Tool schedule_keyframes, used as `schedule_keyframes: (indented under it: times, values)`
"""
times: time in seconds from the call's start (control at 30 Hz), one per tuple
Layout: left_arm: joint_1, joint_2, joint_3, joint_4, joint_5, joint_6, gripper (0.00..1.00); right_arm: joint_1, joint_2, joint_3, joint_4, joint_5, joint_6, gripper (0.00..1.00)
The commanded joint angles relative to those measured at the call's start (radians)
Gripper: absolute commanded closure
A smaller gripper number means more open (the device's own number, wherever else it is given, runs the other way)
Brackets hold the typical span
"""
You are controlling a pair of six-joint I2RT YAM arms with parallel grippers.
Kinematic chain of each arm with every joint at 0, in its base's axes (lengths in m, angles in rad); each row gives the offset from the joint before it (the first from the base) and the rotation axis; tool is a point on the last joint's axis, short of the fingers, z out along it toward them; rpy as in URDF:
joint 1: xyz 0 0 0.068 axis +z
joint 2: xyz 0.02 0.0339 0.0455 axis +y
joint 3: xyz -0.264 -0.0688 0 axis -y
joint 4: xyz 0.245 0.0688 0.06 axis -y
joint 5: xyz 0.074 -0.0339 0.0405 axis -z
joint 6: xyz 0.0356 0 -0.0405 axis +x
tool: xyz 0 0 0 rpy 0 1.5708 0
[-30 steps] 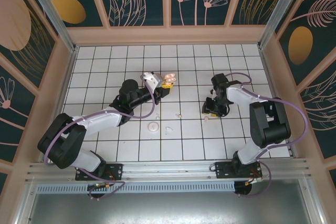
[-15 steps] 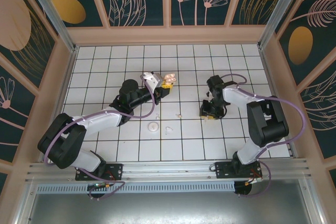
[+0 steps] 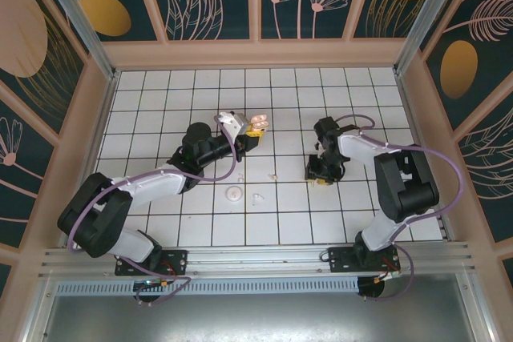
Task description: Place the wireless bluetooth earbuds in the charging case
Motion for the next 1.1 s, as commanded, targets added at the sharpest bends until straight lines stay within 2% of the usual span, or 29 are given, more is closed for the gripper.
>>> schedule_keyframes:
  times: [0.0, 0.27, 0.53, 0.83, 0.97, 1.07]
  values:
    - [-0.002, 0.016, 0.022, 0.017, 0.02, -0.015, 0.85, 0.003, 0.02, -0.001, -0.022, 0.026, 0.01, 0.65]
    - [-0.002, 0.034, 0.041, 0.005, 0.018, -0.019, 0.85, -0.015, 0.011, 0.002, -0.012, 0.03, -0.004, 0.7]
    - [-0.002, 0.028, 0.043, 0.0, -0.002, -0.011, 0.86, -0.027, -0.081, -0.06, 0.075, -0.007, 0.017, 0.74]
    - [-0.002, 0.008, 0.059, -0.044, 0.024, 0.02, 0.86, -0.029, -0.182, -0.112, 0.11, 0.01, 0.068, 0.77]
    - [-0.002, 0.019, 0.037, 0.002, 0.037, 0.007, 0.86, -0.028, -0.308, -0.143, 0.198, 0.018, 0.087, 0.77]
    - [-0.002, 0.022, -0.022, 0.146, -0.002, -0.017, 0.87, -0.028, -0.41, -0.167, 0.306, 0.012, 0.08, 0.76]
